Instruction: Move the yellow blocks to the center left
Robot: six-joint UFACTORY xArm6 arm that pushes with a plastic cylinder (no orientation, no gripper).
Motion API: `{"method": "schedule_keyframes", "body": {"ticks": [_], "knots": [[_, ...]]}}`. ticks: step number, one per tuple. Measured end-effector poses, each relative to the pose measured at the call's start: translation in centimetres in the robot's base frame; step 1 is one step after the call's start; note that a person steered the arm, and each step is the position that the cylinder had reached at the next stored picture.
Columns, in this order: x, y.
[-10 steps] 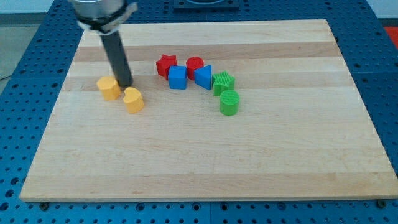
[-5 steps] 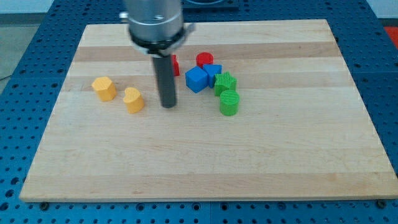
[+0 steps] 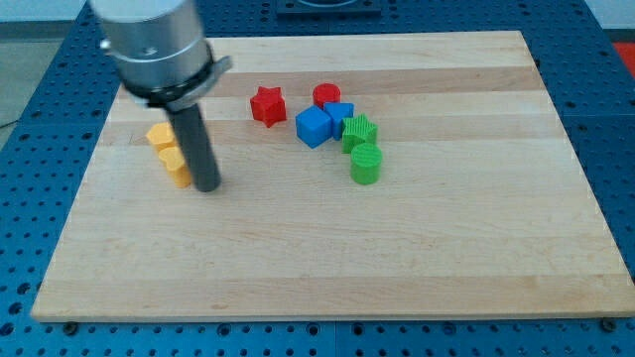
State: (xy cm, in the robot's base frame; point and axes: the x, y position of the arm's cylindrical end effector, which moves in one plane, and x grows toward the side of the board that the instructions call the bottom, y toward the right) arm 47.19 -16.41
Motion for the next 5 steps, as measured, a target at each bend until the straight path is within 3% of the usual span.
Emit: {"method": "schedule_keyframes", "body": {"ticks": [2, 4, 5], "knots": [[-4.8, -4.5], [-4.8, 3.1], [-6.2, 4.0]]}}
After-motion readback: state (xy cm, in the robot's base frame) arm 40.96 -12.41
